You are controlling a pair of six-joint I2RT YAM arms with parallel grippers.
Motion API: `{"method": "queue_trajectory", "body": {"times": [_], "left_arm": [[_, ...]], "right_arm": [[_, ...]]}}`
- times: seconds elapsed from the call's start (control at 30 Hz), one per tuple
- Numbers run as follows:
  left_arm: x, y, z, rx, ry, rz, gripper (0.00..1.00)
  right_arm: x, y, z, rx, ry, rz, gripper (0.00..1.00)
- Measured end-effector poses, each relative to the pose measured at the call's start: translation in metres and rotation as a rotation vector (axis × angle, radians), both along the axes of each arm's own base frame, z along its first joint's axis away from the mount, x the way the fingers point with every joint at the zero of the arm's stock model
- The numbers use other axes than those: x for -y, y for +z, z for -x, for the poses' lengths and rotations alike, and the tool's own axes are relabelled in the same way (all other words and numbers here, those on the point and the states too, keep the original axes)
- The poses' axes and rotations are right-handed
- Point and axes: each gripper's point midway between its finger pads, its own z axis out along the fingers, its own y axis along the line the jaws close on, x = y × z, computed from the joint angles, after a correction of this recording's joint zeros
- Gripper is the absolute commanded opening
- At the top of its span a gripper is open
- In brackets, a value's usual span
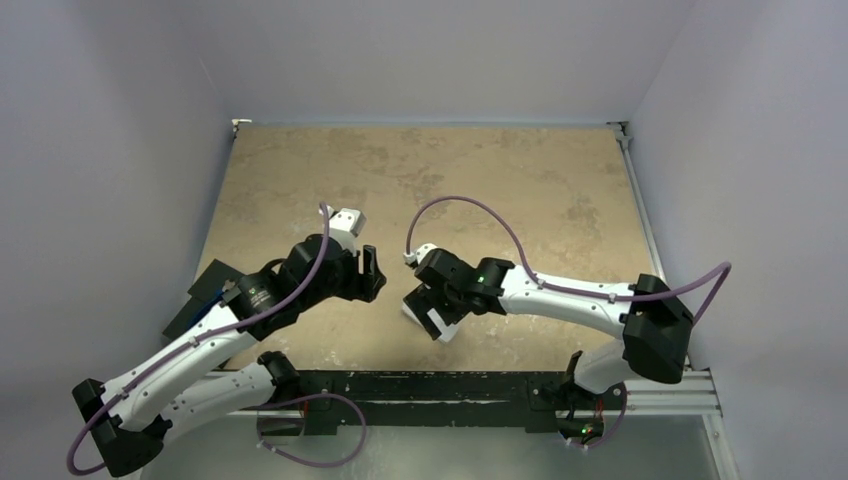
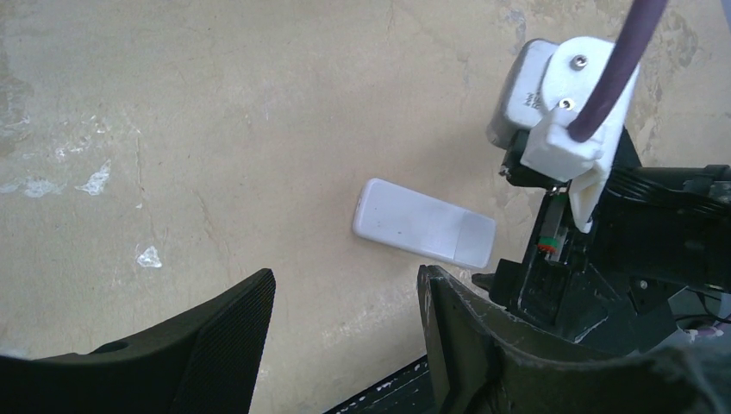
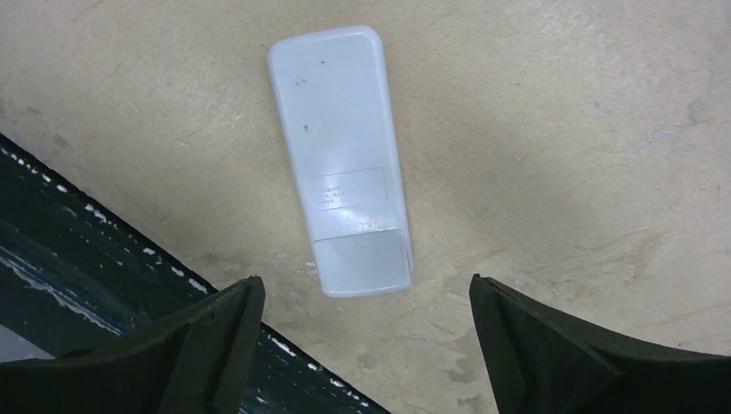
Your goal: Load the batteries into the remote control
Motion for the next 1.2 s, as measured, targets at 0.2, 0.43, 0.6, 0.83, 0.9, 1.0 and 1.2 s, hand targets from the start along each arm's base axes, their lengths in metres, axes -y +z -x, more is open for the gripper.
{"method": "queue_trajectory", "body": {"times": [0.2,0.43,0.6,0.83,0.9,1.0,1.2], "left_arm": [[0.001,-0.005,-0.001,-0.014,0.000,-0.014,0.61],[0.008,-0.016,-0.003,-0.050,-0.008,-0.027,0.59],[0.017,-0.030,-0.004,-0.088,-0.012,-0.022,0.57],[0.031,-0.061,-0.006,-0.162,-0.015,-0.021,0.56],[0.035,-0.067,-0.008,-0.173,-0.016,-0.015,0.56],[0.043,-0.080,-0.011,-0.197,-0.014,-0.010,0.57],[0.056,-0.109,-0.015,-0.245,-0.025,-0.019,0.59]], "right_arm": [[0.007,0.006,-0.006,0.042,-0.107,-0.028,0.99],[0.020,0.008,-0.004,0.049,-0.244,-0.095,0.99],[0.023,0.000,0.003,0.026,-0.293,-0.152,0.96],[0.034,-0.001,0.011,0.009,-0.392,-0.244,0.79],[0.035,0.001,0.011,0.007,-0.417,-0.269,0.74],[0.034,0.002,0.012,0.002,-0.447,-0.307,0.71],[0.039,-0.009,0.016,-0.017,-0.491,-0.323,0.63]]}}
